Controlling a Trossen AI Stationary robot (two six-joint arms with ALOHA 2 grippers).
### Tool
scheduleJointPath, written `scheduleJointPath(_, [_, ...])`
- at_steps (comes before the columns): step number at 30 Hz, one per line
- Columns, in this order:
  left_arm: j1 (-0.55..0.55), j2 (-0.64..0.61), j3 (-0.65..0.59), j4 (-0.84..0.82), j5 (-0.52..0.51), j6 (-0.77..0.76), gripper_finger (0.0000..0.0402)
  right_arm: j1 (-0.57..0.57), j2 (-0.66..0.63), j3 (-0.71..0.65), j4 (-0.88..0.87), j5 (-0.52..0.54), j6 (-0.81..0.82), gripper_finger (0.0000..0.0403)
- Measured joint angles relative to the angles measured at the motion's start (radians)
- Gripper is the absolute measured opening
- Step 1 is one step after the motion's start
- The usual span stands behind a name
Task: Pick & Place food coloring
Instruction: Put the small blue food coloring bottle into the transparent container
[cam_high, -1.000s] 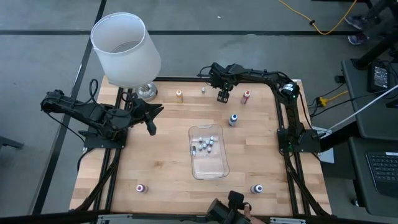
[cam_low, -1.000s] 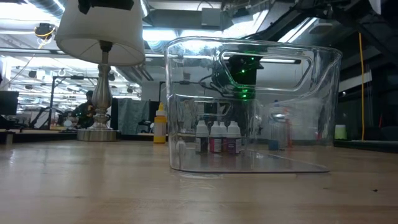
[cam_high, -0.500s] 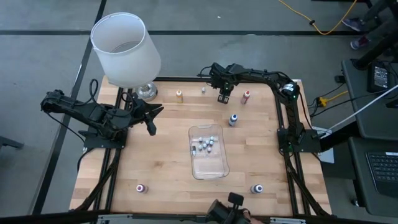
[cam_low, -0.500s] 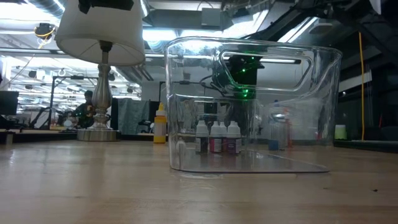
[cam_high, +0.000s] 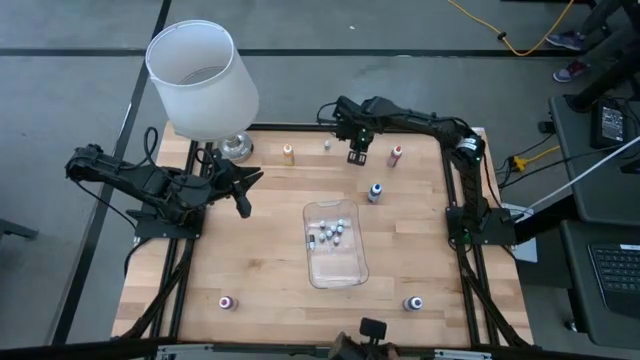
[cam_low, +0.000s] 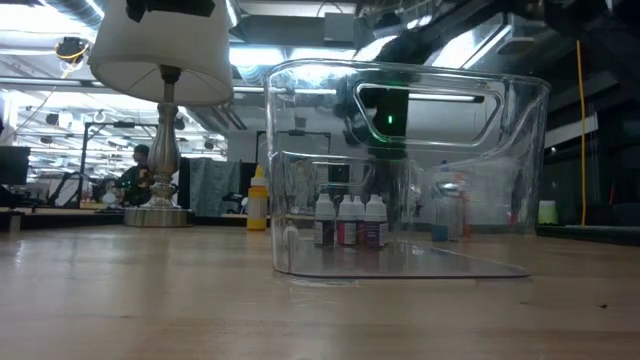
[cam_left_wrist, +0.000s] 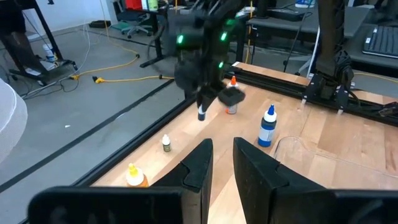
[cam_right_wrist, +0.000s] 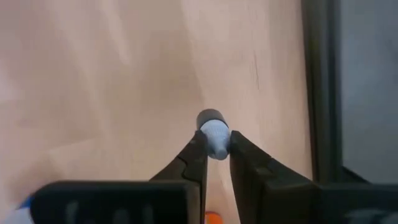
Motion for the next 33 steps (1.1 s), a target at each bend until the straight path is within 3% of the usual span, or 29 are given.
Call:
scheduleJointPath(12, [0.0, 0.0, 0.0, -0.001, 0.0, 0.0, 0.0059, 0.075, -0.329, 0.008, -0.119, -0.221, -0.058, 0.0053])
scheduleJointPath(23, [0.0, 0.0, 0.0, -0.008, 0.017, 0.0, 0.0059, 0.194, -0.573, 0.008, -0.295, -0.22, -0.059, 0.0053])
scheduleJointPath(28, [0.0, 0.0, 0.0, -0.008, 0.034, 0.025, 0.0059, 0.271, -0.623, 0.008, -0.344, -0.212, -0.028, 0.0053])
scheduleJointPath(33, [0.0, 0.0, 0.0, -0.008, 0.056, 0.035, 0.0059, 0.425, -0.616, 0.007, -0.337, -0.147, 0.037, 0.0053])
